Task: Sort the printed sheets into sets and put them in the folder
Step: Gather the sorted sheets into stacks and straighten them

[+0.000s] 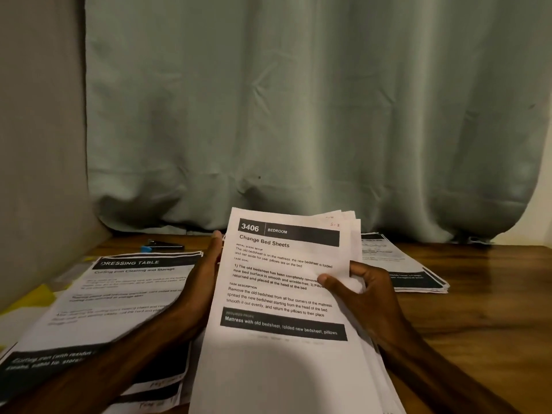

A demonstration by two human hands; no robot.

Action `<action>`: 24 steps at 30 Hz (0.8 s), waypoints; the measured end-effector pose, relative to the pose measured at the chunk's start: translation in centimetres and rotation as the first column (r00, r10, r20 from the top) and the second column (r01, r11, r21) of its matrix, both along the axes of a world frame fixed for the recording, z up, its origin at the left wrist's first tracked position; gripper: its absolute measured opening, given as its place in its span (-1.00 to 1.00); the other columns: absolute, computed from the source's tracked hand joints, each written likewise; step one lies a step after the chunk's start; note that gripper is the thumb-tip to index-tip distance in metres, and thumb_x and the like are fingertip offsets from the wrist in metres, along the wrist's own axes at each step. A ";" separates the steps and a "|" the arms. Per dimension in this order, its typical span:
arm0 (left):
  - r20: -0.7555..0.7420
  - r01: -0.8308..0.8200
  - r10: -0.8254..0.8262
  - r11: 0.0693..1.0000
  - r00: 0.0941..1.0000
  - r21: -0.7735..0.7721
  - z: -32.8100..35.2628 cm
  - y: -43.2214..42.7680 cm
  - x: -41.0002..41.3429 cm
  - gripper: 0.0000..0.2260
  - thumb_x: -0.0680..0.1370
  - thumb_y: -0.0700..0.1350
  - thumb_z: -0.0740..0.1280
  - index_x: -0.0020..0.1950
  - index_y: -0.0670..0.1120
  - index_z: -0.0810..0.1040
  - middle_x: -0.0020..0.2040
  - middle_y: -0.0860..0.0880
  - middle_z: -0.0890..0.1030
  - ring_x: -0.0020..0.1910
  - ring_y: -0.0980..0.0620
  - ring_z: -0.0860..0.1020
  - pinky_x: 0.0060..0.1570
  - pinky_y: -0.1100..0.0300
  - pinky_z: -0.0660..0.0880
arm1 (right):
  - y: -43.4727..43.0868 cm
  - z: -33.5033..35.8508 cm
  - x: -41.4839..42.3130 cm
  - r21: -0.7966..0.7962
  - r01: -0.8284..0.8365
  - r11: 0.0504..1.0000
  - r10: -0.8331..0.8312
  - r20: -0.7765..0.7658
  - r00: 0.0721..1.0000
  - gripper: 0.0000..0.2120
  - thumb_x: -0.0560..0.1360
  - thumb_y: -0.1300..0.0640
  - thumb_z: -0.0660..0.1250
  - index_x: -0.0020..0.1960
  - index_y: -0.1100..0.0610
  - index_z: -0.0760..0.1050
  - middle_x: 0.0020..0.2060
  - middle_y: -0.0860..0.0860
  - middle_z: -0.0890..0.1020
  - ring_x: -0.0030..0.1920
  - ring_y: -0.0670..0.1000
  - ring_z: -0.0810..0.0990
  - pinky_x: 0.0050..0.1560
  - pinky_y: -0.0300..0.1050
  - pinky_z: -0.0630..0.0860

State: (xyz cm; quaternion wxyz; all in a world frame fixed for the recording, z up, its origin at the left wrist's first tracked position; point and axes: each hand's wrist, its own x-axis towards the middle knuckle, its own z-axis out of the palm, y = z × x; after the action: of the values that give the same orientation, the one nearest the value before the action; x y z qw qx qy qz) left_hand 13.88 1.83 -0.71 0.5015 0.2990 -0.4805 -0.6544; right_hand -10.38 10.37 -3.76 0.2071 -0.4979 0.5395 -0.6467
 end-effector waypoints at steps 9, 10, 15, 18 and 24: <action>0.298 -0.082 0.164 0.960 0.940 -0.268 -1.3 -0.3 -0.1 -0.92 0.60 -0.11 0.39 0.08 -0.03 0.64 -0.17 0.08 0.75 -0.21 0.01 0.74 -0.37 0.24 0.61 | 0.1 0.9 -1.0 -0.113 -0.014 0.993 0.019 0.041 0.999 -0.72 0.50 0.14 0.47 0.21 0.03 0.60 0.07 -0.12 0.73 0.03 0.00 0.73 -0.09 -0.06 0.70; 0.301 -0.087 0.172 0.958 0.938 -0.274 -1.2 -0.3 -0.2 -0.93 0.61 -0.11 0.38 0.06 -0.02 0.64 -0.19 0.10 0.74 -0.23 0.03 0.73 -0.39 0.26 0.60 | 0.2 1.1 -1.3 -0.135 -0.017 0.991 0.021 0.030 0.999 -0.71 0.56 0.07 0.40 0.28 -0.04 0.57 0.15 -0.17 0.69 0.13 -0.04 0.70 0.02 -0.04 0.69; 0.309 -0.076 0.183 0.941 0.933 -0.329 -1.1 0.0 -0.4 -0.92 0.62 -0.14 0.34 -0.01 -0.02 0.63 -0.25 0.13 0.73 -0.27 0.08 0.72 -0.42 0.31 0.57 | -0.1 1.4 -2.4 -0.223 -0.075 0.972 0.124 0.213 0.969 -0.51 0.66 0.18 0.24 0.52 -0.16 0.33 0.30 -0.14 0.62 0.20 0.03 0.68 0.01 0.02 0.69; 0.316 -0.070 0.193 0.929 0.929 -0.363 -1.2 0.1 -0.5 -0.91 0.63 -0.13 0.33 -0.02 -0.02 0.62 -0.24 0.14 0.73 -0.27 0.07 0.72 -0.42 0.31 0.57 | 0.0 1.7 -2.5 -0.197 -0.052 0.979 0.109 0.287 0.952 -0.53 0.65 0.24 0.24 0.50 -0.09 0.36 0.16 -0.09 0.70 0.05 0.07 0.74 -0.20 -0.06 0.69; 0.302 -0.090 0.226 0.910 0.926 -0.404 -1.4 0.0 0.0 -0.93 0.59 -0.13 0.37 -0.03 0.00 0.65 -0.20 0.13 0.74 -0.20 0.02 0.73 -0.36 0.23 0.63 | 0.1 2.0 -2.7 -0.134 0.001 0.991 0.036 0.270 0.962 -0.76 0.67 0.17 0.23 0.29 0.03 0.55 0.03 -0.04 0.75 -0.01 0.09 0.75 -0.16 -0.04 0.70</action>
State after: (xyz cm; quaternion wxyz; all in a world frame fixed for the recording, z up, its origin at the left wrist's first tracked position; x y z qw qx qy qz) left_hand 13.85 1.85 -2.14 0.5108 0.3427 -0.6526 -0.4424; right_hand -13.11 10.49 -1.81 0.2513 -0.4218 0.4571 -0.7416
